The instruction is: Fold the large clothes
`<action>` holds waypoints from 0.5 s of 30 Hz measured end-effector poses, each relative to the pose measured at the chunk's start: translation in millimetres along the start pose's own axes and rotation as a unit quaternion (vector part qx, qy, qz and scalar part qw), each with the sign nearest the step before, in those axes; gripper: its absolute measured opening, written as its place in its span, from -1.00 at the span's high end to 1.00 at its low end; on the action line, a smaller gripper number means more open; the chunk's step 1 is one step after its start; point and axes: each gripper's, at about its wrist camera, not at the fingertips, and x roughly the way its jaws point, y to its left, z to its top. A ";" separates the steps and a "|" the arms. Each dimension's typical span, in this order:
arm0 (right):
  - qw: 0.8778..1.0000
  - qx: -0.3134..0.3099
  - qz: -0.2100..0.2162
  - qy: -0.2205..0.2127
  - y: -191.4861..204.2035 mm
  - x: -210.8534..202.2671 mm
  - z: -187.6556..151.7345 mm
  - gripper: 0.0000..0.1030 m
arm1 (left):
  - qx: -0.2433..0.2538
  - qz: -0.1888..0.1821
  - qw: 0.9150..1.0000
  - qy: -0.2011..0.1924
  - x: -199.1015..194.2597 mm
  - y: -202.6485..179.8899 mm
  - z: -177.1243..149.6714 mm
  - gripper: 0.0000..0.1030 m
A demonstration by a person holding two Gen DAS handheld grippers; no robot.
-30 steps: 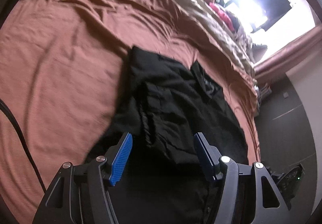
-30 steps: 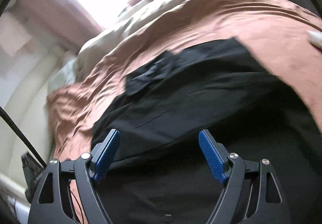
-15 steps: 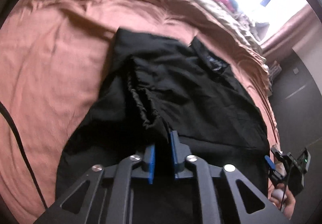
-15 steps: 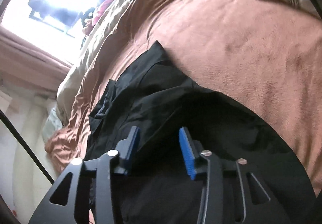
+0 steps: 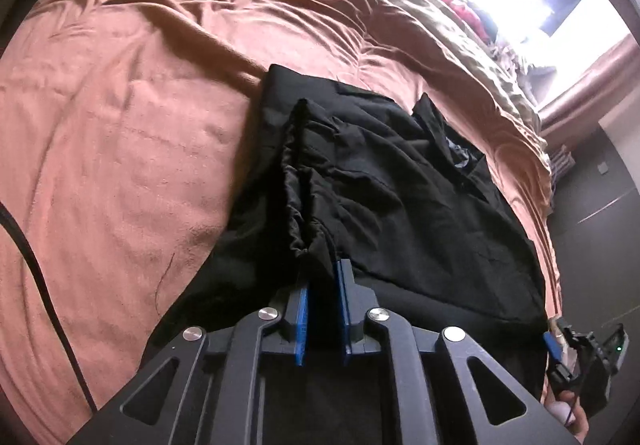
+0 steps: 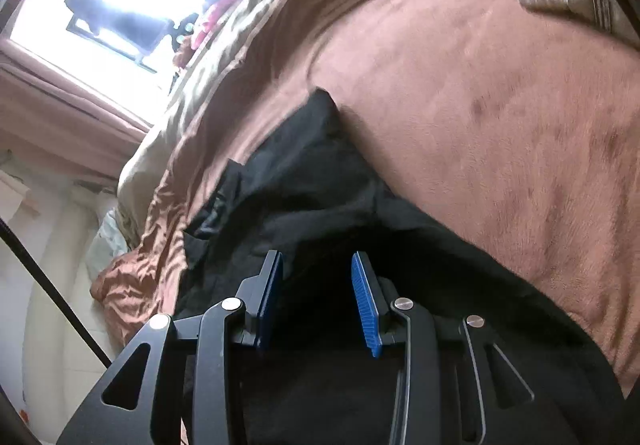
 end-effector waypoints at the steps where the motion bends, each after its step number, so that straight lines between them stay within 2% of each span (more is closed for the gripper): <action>1: 1.000 -0.007 0.004 -0.011 2.3 -3.7 1.2 0.35 | 0.004 0.007 1.000 -0.006 -4.3 -1.3 0.0 0.59; 2: 1.000 -0.015 0.011 -0.025 6.0 -9.2 4.0 0.35 | 0.007 0.014 1.000 -0.012 -8.4 -2.7 -0.2 0.46; 4: 0.999 -0.026 0.020 -0.037 10.6 -11.1 6.6 0.35 | 0.014 0.033 0.999 -0.034 -20.5 -4.6 -1.3 0.35; 8: 0.998 -0.048 0.021 -0.036 18.2 7.6 14.6 0.35 | 0.011 0.034 0.998 -0.051 -27.8 -1.5 2.0 0.34; 12: 0.999 -0.052 -0.002 -0.009 13.8 38.2 16.5 0.35 | 0.005 0.030 0.999 -0.026 -12.9 4.1 4.0 0.34; 14: 0.998 -0.047 -0.033 0.002 5.6 52.9 17.0 0.36 | 0.009 0.038 0.999 -0.014 -2.6 4.6 3.7 0.34; 15: 0.998 -0.044 -0.041 0.004 5.7 55.7 18.7 0.48 | 0.012 0.042 0.999 -0.012 -0.5 4.6 4.1 0.34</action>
